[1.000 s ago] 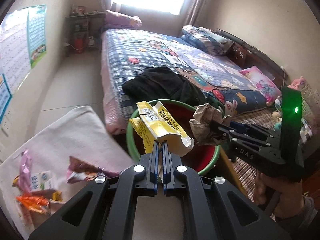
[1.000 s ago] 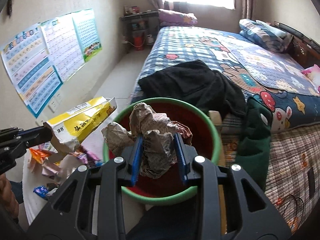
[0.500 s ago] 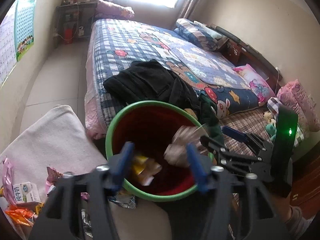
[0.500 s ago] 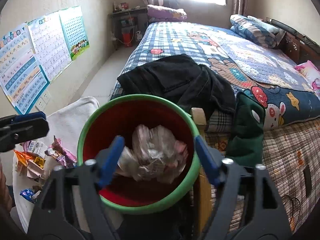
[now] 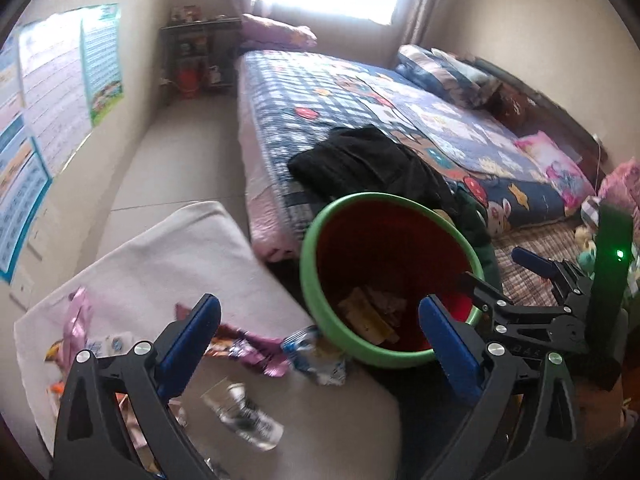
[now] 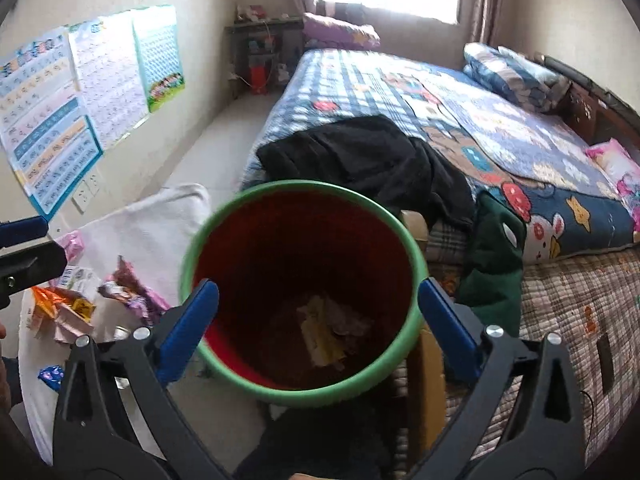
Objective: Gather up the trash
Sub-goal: 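Grasp the blue wrapper with the left tool while the right tool grasps the white paper cup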
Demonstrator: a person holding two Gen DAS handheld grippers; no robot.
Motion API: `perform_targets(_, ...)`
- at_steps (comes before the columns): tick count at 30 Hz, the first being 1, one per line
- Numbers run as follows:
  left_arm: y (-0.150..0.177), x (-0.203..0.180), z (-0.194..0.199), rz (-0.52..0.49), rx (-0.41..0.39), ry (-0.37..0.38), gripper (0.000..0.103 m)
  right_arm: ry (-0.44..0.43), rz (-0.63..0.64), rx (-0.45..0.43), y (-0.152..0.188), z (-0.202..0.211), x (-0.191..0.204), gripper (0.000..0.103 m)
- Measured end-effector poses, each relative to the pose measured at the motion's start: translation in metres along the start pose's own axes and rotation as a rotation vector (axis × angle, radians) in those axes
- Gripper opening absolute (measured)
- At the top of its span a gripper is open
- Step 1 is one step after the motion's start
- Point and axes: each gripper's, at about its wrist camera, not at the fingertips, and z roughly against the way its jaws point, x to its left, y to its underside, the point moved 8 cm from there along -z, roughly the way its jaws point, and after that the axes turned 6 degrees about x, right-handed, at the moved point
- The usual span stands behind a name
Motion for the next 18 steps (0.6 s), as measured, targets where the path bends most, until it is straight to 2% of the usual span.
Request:
perform_targets(4, 0.017, 0.035, 0.031, 0.063, -0.09, -0.061, 0.095, -0.054, -0.002, -0.052, 0.002, 0.02, 0.029, 0.098)
perform_targets(7, 0.038, 0.075, 0.053, 0.138, -0.123, -0.122, 0.095, -0.104, 0.071, -0.063, 0.008, 0.034, 0.065, 0.098)
perform_targets(12, 0.073, 0.123, 0.075, 0.211, -0.09, -0.178, 0.095, -0.165, 0.186, -0.008, 0.026, 0.037, 0.122, 0.098)
perform_targets(18, 0.117, 0.164, 0.089, 0.291, -0.062, -0.237, 0.095, -0.243, 0.238, 0.073, 0.05, 0.026, 0.17, 0.098)
